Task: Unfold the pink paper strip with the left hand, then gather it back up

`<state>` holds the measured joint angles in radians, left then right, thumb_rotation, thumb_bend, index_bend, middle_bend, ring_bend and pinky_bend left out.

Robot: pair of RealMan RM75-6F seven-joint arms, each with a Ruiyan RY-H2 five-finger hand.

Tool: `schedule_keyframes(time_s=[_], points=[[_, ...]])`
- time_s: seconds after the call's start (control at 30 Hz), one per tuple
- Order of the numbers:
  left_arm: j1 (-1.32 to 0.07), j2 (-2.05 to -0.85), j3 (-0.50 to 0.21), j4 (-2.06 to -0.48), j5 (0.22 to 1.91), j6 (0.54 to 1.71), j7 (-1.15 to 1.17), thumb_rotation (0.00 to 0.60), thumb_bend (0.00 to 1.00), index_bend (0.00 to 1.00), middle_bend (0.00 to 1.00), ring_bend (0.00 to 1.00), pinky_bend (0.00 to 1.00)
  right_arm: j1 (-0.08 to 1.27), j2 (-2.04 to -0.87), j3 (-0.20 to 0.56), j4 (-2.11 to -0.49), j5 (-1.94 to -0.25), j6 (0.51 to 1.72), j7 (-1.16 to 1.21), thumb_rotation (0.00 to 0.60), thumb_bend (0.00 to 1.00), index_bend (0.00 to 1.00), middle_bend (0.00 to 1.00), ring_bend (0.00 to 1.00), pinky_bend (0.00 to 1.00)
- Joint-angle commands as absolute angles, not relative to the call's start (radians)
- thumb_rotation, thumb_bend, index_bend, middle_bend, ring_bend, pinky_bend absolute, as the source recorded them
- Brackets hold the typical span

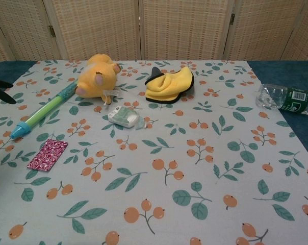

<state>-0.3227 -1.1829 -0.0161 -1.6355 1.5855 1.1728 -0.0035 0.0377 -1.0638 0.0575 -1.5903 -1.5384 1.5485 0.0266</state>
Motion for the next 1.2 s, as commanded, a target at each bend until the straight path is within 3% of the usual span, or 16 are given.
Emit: schedule_keyframes(time_s=[0.03, 0.13, 0.37, 0.63, 1.2], points=[[-0.37, -1.216, -0.018, -1.628, 1.549, 1.096, 0.002, 0.156, 0.36, 0.28, 0.0, 0.0, 0.0, 0.036, -1.066, 0.056, -1.585, -1.539, 1.549, 0.032, 0.6, 0.4, 0.0, 0.0, 0.0, 0.0], [-0.395, -1.243, -0.024, -1.616, 1.513, 1.05, 0.028, 0.077, 0.37, 0.3, 0.0, 0.0, 0.0, 0.036, -1.067, 0.056, -1.58, -1.537, 1.545, 0.037, 0.6, 0.4, 0.0, 0.0, 0.0, 0.0], [-0.431, -1.315, -0.034, -1.586, 1.449, 0.993, 0.08, 0.029, 0.36, 0.31, 0.0, 0.0, 0.0, 0.036, -1.073, 0.058, -1.57, -1.535, 1.544, 0.047, 0.6, 0.4, 0.0, 0.0, 0.0, 0.0], [-0.446, -1.396, -0.026, -1.496, 1.437, 0.999, 0.134, 0.024, 0.36, 0.32, 0.0, 0.0, 0.0, 0.037, -1.08, 0.058, -1.554, -1.528, 1.534, 0.062, 0.6, 0.4, 0.0, 0.0, 0.0, 0.0], [-0.412, -1.445, 0.005, -1.397, 1.39, 1.039, 0.205, 0.024, 0.36, 0.33, 0.0, 0.0, 0.0, 0.043, -1.086, 0.058, -1.54, -1.526, 1.521, 0.074, 0.6, 0.4, 0.0, 0.0, 0.0, 0.0]])
